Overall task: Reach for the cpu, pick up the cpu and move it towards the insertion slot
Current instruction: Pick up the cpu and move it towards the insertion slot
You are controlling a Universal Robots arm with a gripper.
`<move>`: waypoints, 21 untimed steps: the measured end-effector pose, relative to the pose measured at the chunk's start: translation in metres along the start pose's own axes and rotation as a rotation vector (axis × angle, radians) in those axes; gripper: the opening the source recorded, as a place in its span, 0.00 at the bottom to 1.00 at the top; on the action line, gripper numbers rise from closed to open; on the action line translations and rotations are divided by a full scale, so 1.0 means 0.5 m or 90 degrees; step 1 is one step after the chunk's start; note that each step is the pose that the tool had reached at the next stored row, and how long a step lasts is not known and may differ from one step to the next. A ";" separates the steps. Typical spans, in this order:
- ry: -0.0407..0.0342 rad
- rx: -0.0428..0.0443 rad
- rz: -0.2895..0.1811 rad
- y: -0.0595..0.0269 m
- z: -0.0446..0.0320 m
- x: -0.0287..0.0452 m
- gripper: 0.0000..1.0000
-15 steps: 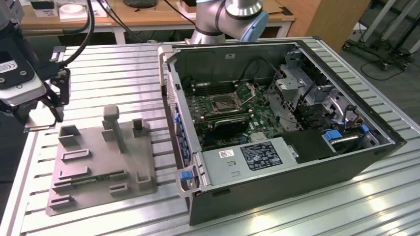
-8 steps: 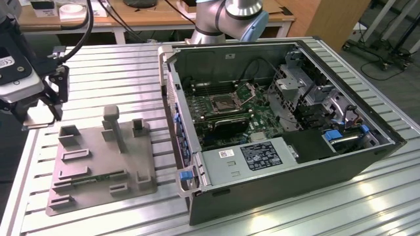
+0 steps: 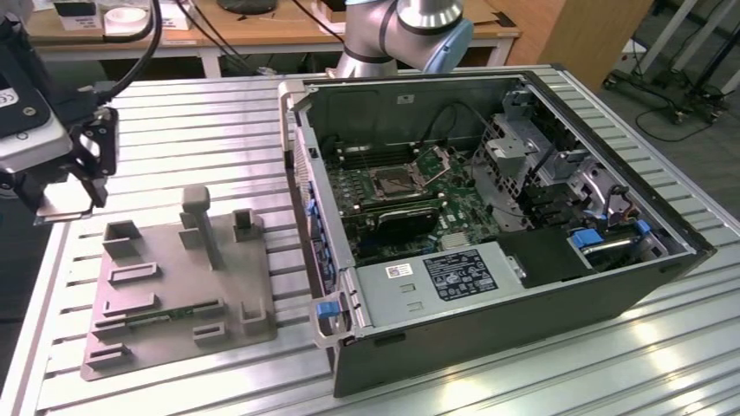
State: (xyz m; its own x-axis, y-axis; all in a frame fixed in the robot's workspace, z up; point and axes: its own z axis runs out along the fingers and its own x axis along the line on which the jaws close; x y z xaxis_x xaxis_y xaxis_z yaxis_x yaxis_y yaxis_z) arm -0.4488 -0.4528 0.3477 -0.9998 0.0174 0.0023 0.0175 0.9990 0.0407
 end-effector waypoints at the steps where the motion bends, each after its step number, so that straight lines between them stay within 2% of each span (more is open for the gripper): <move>1: 0.0001 0.0000 0.000 0.000 -0.002 0.000 0.55; 21: 0.0007 0.0000 0.000 0.002 -0.041 0.000 0.55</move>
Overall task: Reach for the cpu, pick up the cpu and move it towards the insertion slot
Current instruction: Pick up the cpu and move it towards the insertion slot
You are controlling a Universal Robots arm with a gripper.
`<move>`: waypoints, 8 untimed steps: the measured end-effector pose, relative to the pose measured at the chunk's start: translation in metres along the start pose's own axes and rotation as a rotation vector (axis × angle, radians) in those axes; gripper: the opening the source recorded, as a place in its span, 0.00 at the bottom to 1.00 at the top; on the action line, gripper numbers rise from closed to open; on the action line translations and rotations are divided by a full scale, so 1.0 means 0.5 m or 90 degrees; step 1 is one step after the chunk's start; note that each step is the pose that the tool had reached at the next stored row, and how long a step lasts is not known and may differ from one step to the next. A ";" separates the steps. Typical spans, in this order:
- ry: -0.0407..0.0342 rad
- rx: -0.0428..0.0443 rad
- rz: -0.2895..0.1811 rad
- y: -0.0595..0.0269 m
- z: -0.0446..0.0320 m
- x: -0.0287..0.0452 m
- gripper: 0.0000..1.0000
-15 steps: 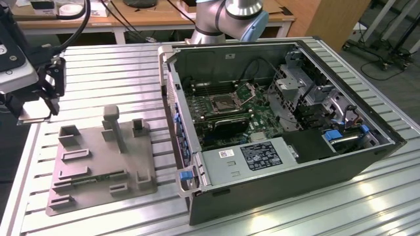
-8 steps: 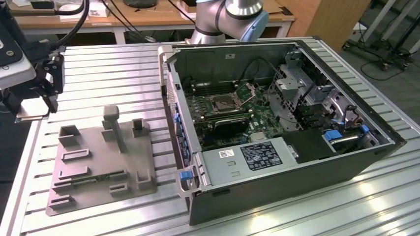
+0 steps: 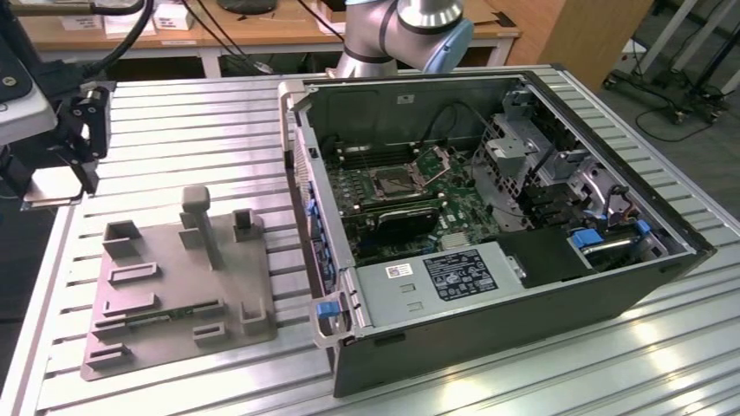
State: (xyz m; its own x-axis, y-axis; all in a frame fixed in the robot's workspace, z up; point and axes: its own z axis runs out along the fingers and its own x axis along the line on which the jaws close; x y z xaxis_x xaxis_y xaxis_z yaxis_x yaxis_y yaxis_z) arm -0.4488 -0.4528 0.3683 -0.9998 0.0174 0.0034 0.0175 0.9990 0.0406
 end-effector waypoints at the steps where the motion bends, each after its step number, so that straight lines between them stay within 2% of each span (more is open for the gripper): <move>1: 0.0001 0.0000 0.000 0.000 -0.002 0.000 0.55; 8: 0.0001 0.0000 0.000 0.000 -0.003 0.000 0.55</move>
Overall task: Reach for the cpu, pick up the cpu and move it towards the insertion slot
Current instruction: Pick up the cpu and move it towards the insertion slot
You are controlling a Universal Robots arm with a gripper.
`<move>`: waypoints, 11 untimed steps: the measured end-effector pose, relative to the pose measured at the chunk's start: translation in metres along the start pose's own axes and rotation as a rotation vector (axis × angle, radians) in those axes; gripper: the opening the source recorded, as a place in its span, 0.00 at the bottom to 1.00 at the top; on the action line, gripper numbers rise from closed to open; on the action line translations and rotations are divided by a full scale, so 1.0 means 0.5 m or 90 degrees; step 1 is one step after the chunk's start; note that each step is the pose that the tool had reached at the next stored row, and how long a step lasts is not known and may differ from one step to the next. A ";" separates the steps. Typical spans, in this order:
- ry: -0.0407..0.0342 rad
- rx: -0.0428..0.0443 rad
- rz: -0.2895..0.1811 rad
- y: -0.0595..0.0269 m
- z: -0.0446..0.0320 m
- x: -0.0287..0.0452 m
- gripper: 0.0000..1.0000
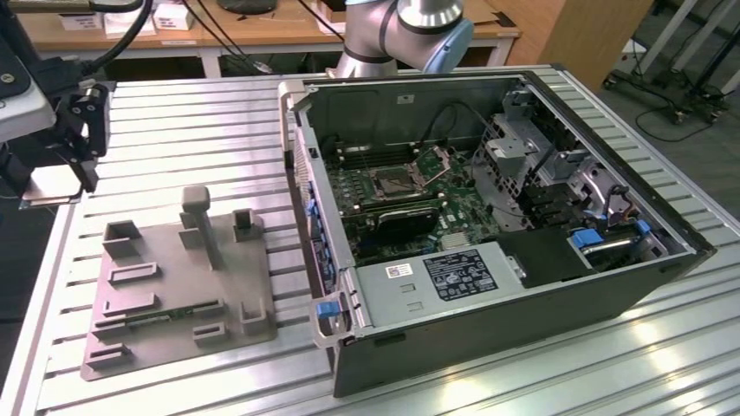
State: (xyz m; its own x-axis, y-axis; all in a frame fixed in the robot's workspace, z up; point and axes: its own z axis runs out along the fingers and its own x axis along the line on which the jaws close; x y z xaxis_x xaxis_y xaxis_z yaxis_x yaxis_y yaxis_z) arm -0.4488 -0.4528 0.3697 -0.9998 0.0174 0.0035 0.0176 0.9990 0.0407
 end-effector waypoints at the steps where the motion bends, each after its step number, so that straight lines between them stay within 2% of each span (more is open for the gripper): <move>1: 0.0000 0.0000 0.000 0.000 0.000 0.000 0.55; 11: -0.0001 0.0000 0.000 0.000 0.000 -0.017 0.55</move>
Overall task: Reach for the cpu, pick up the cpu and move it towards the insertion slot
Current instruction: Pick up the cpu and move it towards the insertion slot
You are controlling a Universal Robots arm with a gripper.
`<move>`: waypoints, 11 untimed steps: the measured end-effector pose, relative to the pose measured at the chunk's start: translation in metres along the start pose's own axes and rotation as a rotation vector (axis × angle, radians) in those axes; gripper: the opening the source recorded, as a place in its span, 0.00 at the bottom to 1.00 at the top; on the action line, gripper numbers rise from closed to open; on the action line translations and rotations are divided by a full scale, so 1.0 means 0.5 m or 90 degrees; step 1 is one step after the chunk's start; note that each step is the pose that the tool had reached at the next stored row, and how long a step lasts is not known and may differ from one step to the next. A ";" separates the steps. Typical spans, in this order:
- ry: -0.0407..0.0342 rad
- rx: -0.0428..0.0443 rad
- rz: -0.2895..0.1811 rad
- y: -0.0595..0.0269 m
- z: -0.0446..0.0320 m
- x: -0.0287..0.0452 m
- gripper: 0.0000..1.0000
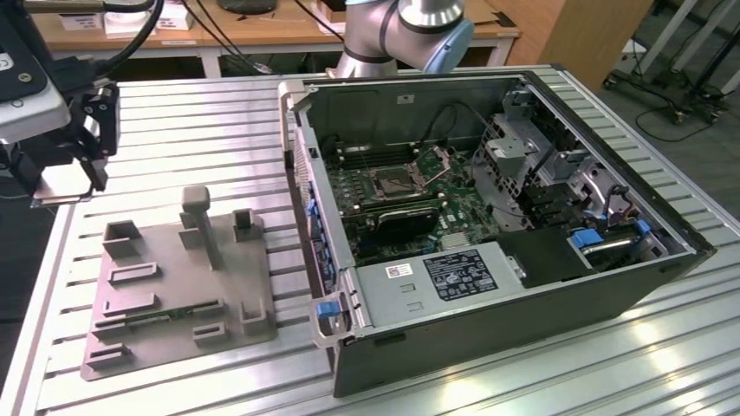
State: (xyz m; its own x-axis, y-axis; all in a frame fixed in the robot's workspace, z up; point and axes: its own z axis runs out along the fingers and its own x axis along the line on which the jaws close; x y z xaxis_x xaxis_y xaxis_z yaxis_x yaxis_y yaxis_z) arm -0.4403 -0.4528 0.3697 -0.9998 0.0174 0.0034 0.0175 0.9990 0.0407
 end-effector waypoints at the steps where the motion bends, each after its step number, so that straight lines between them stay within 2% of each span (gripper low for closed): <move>1: 0.0000 0.0000 0.000 0.000 0.000 0.000 0.55; 11: 0.0000 0.0000 0.000 0.001 -0.016 -0.001 0.55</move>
State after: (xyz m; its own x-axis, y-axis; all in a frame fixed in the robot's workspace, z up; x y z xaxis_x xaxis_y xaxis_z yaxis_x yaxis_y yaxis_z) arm -0.4397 -0.4528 0.3776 -0.9998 0.0174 0.0034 0.0175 0.9990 0.0408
